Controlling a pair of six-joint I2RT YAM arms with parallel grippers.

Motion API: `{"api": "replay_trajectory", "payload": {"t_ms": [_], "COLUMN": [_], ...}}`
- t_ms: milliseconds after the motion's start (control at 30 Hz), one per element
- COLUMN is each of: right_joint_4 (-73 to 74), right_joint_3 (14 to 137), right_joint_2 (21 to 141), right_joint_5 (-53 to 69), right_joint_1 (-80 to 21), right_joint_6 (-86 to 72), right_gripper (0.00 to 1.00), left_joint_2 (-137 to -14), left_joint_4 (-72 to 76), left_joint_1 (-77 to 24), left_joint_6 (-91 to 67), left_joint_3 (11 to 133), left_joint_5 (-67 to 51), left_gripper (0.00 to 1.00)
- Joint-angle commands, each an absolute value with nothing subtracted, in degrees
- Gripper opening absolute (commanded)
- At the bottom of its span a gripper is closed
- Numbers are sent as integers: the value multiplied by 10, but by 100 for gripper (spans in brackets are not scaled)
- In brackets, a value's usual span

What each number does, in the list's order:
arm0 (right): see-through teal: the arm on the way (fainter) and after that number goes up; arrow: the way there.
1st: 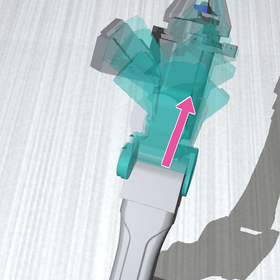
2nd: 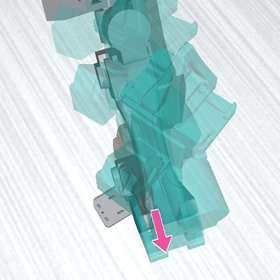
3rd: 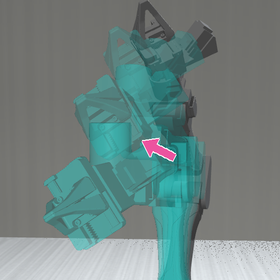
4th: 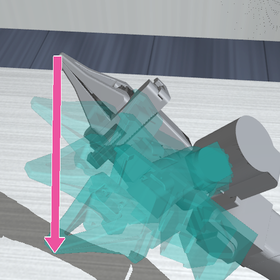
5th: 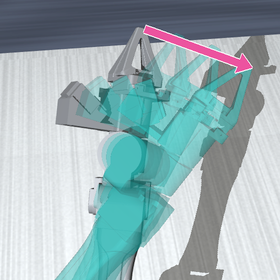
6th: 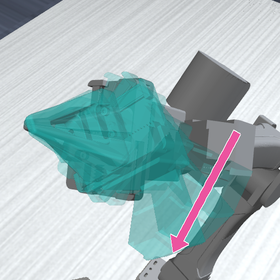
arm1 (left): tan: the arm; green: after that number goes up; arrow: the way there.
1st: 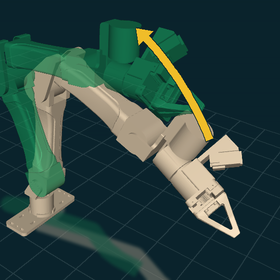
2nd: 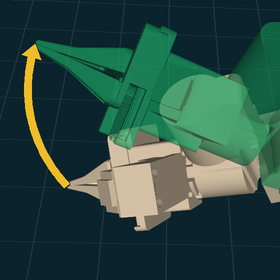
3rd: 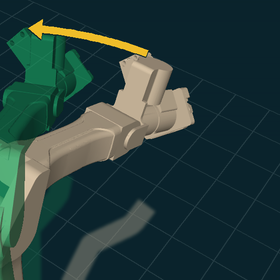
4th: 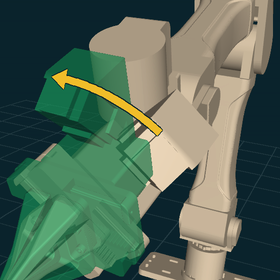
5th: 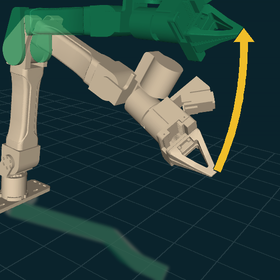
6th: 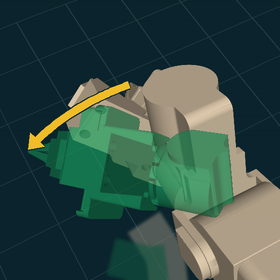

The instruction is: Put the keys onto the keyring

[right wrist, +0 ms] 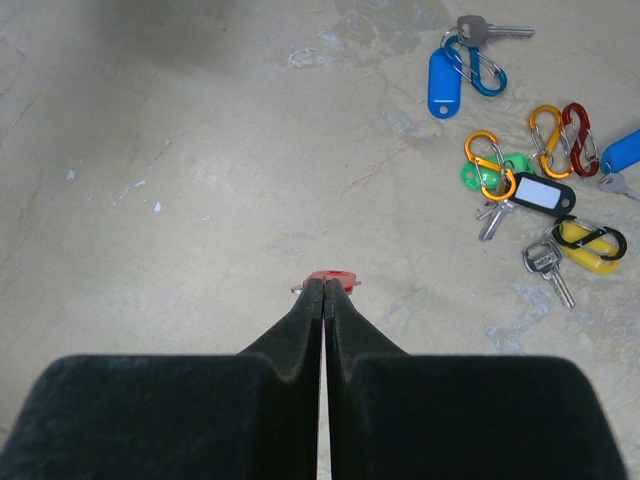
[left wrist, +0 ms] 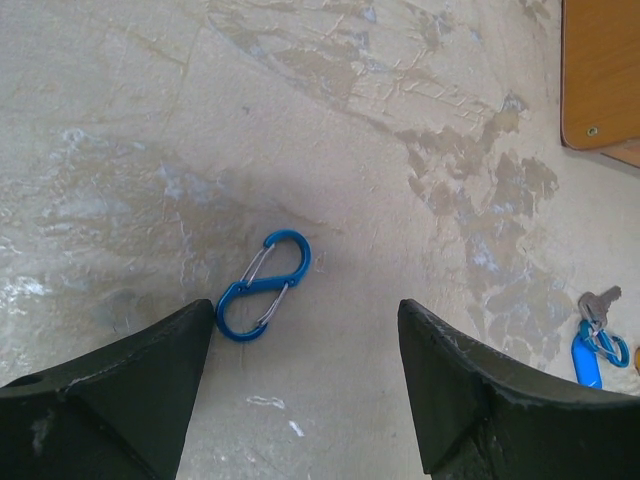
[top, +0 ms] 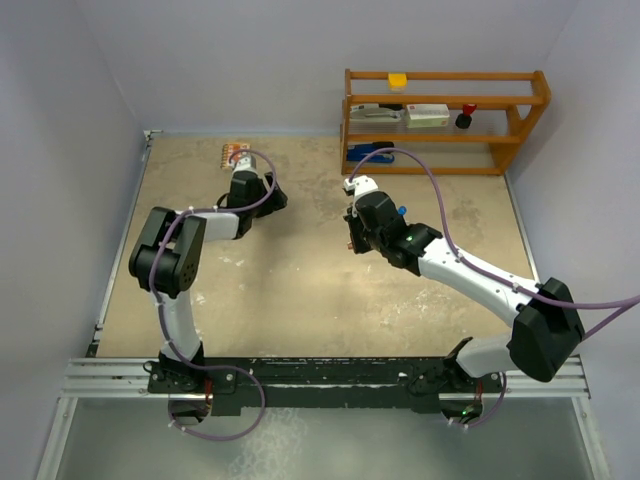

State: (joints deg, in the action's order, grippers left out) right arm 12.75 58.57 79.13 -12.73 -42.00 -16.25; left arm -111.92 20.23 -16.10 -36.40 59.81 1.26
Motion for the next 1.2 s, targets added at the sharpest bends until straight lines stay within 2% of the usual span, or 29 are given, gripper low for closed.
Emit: {"api": "replay_trajectory", "payload": {"t_ms": [0,467,867,1167], "right_joint_4": [108,110,106,111], "right_joint_3": [585,586,587,585], "right_joint_2": [789,795,799,794], "right_joint_5": [-134,-133,-136,-140], "right_joint_1": [-422,-422,-421,-422], "right_joint_6": [-167,-167,-166,-164], "right_gripper": [0,0,0,0], "left_joint_2": [-1103,-1112,-1095,-1133], "left_joint_4": [162,163,64,15], "left_joint_1": [-169,-181,-181,-188], "left_joint_6": [-374,-367,-338,-296], "left_joint_3": [573,582,591,647], "left_joint_5": [-3,6,130,153], "left_gripper": [72,72,70,66]}}
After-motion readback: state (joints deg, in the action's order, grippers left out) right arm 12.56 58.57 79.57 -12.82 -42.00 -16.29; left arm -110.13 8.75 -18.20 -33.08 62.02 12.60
